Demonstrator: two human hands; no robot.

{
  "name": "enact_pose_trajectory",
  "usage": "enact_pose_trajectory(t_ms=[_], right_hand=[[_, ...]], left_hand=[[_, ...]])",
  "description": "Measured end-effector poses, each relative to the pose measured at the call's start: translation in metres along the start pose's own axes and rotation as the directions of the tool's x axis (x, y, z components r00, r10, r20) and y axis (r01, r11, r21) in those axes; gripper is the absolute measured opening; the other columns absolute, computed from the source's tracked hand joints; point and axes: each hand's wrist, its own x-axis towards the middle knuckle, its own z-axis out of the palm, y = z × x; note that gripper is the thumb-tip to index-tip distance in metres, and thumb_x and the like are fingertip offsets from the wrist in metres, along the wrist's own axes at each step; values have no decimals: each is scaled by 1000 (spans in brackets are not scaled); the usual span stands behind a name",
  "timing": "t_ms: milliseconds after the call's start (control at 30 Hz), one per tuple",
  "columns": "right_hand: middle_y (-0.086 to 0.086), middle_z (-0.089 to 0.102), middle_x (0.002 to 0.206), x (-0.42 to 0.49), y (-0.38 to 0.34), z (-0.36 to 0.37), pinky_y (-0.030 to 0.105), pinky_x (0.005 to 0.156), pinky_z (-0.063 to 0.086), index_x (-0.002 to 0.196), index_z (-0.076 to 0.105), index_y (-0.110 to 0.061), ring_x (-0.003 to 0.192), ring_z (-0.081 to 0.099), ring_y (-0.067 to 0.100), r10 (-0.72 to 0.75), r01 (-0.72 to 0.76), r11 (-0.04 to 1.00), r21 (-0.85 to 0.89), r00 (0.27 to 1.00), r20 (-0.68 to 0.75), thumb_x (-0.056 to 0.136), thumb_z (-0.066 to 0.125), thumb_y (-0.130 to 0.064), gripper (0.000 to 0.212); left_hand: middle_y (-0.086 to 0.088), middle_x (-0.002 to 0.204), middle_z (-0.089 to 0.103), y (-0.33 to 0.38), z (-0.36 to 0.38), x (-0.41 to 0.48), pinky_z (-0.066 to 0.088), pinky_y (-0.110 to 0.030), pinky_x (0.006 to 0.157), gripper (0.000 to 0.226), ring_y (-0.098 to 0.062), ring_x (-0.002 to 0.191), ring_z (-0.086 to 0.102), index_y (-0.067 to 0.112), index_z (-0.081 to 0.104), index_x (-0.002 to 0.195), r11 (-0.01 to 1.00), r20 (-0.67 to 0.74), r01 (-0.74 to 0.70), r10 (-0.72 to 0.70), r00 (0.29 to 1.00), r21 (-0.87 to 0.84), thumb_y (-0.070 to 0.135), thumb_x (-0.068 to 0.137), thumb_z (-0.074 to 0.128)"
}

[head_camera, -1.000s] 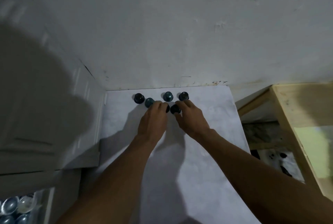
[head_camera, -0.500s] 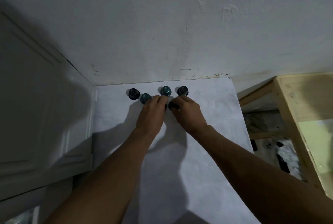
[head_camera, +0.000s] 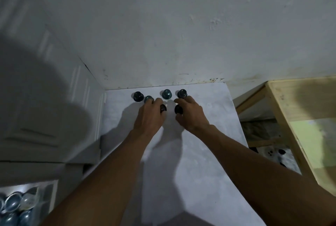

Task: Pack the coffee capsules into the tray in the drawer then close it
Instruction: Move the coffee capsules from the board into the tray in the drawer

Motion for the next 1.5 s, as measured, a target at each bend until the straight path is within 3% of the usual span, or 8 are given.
enact_pose_trajectory(t_ms=[367, 600, 733, 800, 1133, 1300, 1433, 1500], right_hand=[[4, 43, 91, -65, -14, -42, 19, 51, 24, 105, 48, -12, 71, 45, 26, -26, 38, 997, 69, 987, -158, 80, 54, -6, 27], [-2, 45, 87, -113, -26, -45, 26, 66, 33, 81, 43, -14, 75, 42, 17, -82, 103, 991, 90, 974, -212, 80, 59, -10, 17], [6, 57, 107, -135, -37, -36, 31, 75, 46, 109, 52, -11, 86, 56, 23, -117, 151, 979, 140, 967, -227, 80, 63, -14, 31], [8, 56, 117, -145, -46, -30, 33, 85, 49, 123, 52, -10, 95, 58, 24, -137, 173, 974, 148, 964, -229, 80, 64, -15, 45], [3, 59, 109, -180, -126, -3, 26, 78, 45, 111, 56, -12, 90, 57, 18, -311, 354, 927, 123, 909, -277, 76, 75, -21, 40], [6, 59, 114, -212, -194, 27, 23, 85, 43, 123, 56, -17, 100, 58, 21, -367, 414, 900, 136, 888, -277, 78, 73, -13, 49], [6, 59, 110, -235, -245, 57, 15, 81, 36, 117, 60, -16, 99, 56, 19, -412, 454, 880, 137, 875, -255, 76, 71, -8, 43], [3, 60, 110, -240, -268, 71, 14, 82, 34, 112, 61, -18, 100, 55, 17, -434, 472, 873, 126, 868, -241, 75, 73, -14, 39]], left_hand=[[-16, 95, 51, 42, -40, -59, 35, -32, 65, 27, -38, 83, 51, 11, 46, 103, 999, -90, -39, 37, 995, -24, 18, 80, 58], [-6, 86, 56, 50, -54, -114, 47, -34, 68, 22, -22, 74, 51, 12, 49, 92, 985, -225, -52, 15, 974, -162, 18, 75, 62], [-2, 109, 53, 38, -60, -147, 43, -22, 81, 47, -16, 94, 56, 16, 55, 124, 962, -225, 6, -70, 972, -272, 20, 79, 66], [-3, 111, 52, 29, -63, -163, 46, -23, 86, 43, -16, 97, 57, 14, 59, 121, 952, -243, 10, -88, 966, -305, 20, 79, 70], [-1, 106, 61, -34, -111, -235, 44, -23, 84, 41, -12, 94, 56, 13, 64, 113, 888, -365, -8, -181, 913, -459, 18, 75, 76], [4, 96, 60, -88, -149, -291, 38, 0, 75, 34, -12, 87, 58, 10, 67, 105, 915, -429, -39, -150, 891, -401, 7, 73, 74], [4, 99, 64, -128, -174, -335, 52, -27, 84, 37, -14, 89, 63, 14, 69, 105, 885, -504, -66, -200, 840, -461, 6, 70, 78], [2, 105, 63, -148, -182, -351, 52, -24, 83, 43, -11, 91, 62, 17, 67, 109, 858, -482, -31, -258, 838, -513, 10, 68, 81]])
